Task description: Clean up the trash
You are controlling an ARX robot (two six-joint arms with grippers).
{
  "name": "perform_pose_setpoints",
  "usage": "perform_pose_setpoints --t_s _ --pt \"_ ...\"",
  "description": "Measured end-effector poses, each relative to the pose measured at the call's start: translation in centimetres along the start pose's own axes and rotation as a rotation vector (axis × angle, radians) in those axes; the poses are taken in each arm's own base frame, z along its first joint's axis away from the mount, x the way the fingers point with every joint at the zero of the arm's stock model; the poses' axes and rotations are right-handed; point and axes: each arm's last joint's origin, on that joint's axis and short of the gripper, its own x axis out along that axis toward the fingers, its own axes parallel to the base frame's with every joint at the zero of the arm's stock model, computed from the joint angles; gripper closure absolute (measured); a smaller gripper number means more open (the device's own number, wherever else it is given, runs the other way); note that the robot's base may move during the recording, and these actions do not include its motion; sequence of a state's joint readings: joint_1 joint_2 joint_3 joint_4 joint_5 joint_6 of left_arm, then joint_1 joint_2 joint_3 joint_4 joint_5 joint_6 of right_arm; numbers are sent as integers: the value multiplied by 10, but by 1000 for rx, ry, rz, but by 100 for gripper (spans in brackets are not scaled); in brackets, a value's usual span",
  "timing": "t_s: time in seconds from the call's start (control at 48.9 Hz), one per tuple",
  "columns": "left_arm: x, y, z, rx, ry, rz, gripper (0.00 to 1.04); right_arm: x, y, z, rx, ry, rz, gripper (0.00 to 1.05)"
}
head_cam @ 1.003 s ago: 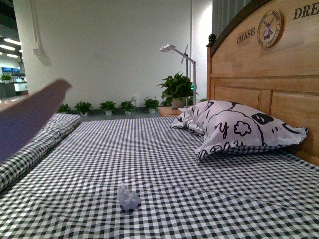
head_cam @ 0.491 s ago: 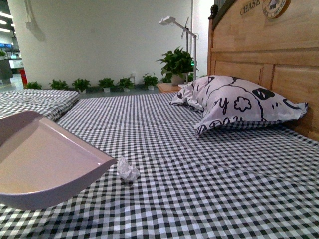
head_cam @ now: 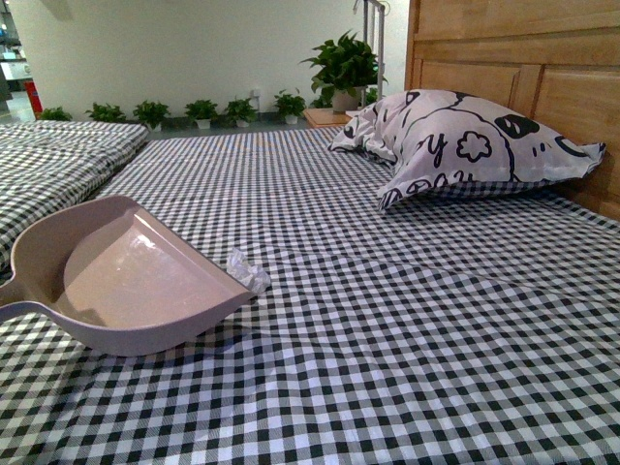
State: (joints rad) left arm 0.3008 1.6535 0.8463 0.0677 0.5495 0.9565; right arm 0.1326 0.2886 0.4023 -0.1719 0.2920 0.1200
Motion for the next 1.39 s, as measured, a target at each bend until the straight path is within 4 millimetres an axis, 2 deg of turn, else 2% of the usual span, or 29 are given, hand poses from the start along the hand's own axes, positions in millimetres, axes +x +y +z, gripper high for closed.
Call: perform_pose_setpoints --t_s 0.286,0.777,1.309,1.391 --pt "13 2 -9 -41 36 -64 78 0 0 0 0 0 0 84" --pt "25 -4 -18 -63 68 -149 78 0 0 0 0 0 0 84" --pt "26 -6 -20 -67 81 -182 78 0 0 0 0 1 1 84" --pt "26 -6 -20 -66 81 -182 78 1 0 1 -31 144 79 85"
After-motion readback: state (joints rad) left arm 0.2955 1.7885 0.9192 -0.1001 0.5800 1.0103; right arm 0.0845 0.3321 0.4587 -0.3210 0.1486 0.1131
